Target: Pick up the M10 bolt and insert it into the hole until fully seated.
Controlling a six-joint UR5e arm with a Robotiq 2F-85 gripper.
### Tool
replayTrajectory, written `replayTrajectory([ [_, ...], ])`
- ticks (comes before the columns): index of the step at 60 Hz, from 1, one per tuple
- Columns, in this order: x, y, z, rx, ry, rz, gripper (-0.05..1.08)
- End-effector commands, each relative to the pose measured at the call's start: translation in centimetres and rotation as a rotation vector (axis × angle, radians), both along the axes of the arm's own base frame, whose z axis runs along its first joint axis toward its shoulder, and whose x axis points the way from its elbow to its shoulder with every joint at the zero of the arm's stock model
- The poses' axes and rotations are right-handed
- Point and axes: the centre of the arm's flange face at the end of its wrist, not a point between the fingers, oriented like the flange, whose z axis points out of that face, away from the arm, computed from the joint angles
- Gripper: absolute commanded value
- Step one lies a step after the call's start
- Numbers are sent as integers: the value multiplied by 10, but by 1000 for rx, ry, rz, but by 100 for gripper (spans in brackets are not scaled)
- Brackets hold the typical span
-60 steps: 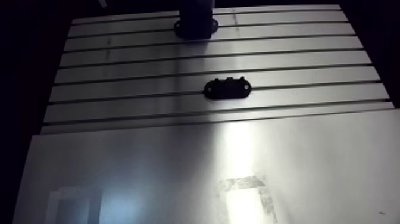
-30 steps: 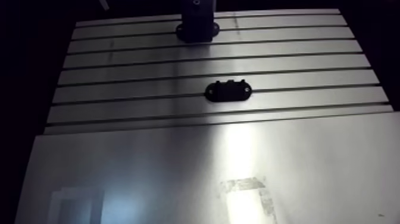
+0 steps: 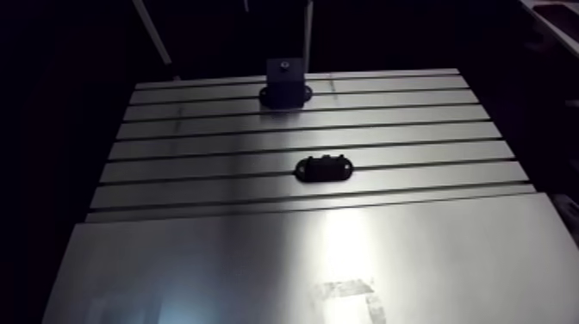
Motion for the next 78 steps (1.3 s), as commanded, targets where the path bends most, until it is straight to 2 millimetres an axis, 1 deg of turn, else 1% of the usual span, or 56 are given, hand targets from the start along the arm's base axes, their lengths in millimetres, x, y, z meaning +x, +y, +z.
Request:
replayTrajectory([
  [1, 56, -3, 63, 8, 61, 4, 0],
  [2, 56, -3, 63, 8, 61, 4, 0],
  [3, 62, -4, 64, 8, 59, 4, 0],
  [6, 68, -4, 67, 8, 59, 4, 0],
  [8, 79, -5, 70, 8, 60, 4, 0],
  [9, 79, -5, 70, 8, 60, 4, 0],
  [10, 84, -6, 74, 8, 63, 4, 0],
  [11, 84, -6, 74, 8, 63, 4, 0],
  [12, 89, -6, 78, 9, 68, 4, 0],
  [13, 89, -6, 78, 9, 68, 4, 0],
  [14, 95, -7, 82, 9, 73, 4, 0],
  [15, 95, -7, 82, 9, 73, 4, 0],
  [18, 104, -8, 88, 10, 79, 4, 0],
  [30, 121, -11, 109, 10, 129, 6, 0],
  [40, 128, -11, 124, 9, 156, 2, 0],
  [46, 130, -13, 124, 2, 157, 2, 0],
  [55, 133, -13, 118, -3, 144, 0, 0],
  [78, 133, -22, 121, -45, 154, 1, 0],
])
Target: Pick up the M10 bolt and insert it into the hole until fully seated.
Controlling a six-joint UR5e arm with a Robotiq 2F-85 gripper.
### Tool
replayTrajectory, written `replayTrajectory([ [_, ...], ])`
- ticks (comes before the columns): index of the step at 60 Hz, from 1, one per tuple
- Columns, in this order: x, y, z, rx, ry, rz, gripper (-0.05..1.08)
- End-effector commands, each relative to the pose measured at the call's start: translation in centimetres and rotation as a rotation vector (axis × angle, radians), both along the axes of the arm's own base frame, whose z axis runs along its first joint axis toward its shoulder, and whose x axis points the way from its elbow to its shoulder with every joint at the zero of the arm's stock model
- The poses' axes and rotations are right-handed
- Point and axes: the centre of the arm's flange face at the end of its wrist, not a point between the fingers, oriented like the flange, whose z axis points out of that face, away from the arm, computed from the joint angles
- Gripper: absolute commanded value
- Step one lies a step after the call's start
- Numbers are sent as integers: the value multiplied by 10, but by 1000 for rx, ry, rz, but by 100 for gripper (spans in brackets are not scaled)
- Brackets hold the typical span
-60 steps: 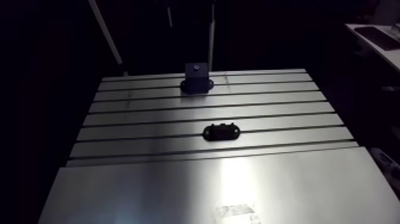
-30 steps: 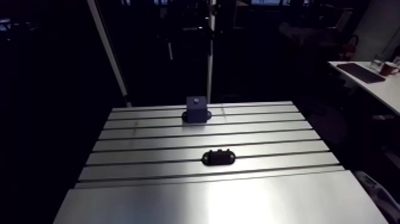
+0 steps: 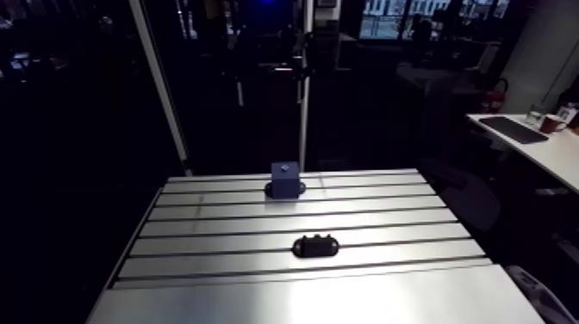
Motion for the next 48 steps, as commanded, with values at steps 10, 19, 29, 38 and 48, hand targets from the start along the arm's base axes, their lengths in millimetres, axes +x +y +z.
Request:
replayTrajectory([
  [10, 13, -5, 10, -7, 18, 0, 0],
  [19, 28, -6, 17, -2, 38, -7, 0],
  [29, 37, -6, 21, 2, 61, -9, 1],
  [38, 36, -5, 23, 4, 65, -9, 1],
  [48, 33, -5, 26, 5, 93, -9, 1],
])
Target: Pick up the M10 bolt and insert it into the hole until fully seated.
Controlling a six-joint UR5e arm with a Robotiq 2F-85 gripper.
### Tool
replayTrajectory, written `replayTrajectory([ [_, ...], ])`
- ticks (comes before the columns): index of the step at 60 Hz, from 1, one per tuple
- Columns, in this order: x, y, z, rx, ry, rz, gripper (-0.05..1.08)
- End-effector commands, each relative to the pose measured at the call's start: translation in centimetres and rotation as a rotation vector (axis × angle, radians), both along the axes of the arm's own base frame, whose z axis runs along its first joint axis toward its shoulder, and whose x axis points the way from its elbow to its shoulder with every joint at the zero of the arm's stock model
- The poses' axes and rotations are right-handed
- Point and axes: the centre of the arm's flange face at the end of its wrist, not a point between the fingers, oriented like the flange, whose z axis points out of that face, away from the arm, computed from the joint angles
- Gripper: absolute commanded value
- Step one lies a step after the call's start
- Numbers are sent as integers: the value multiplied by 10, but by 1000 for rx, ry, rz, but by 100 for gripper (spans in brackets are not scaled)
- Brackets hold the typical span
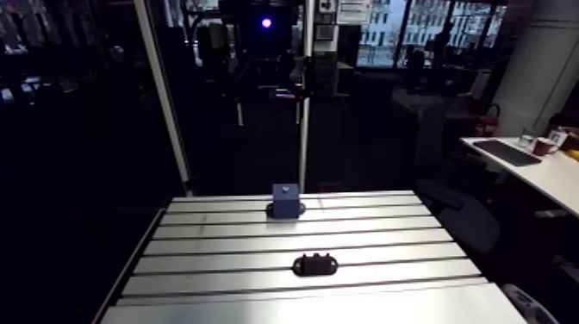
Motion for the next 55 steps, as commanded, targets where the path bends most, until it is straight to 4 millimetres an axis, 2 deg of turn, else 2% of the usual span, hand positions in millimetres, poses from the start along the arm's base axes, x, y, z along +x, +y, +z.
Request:
replayTrajectory([
  [1, -2, 0, 5, 2, 29, 0, 1],
  [22, -6, -2, 7, -5, 42, 4, 1],
  [55, -9, 0, 0, -4, 30, 4, 1],
])
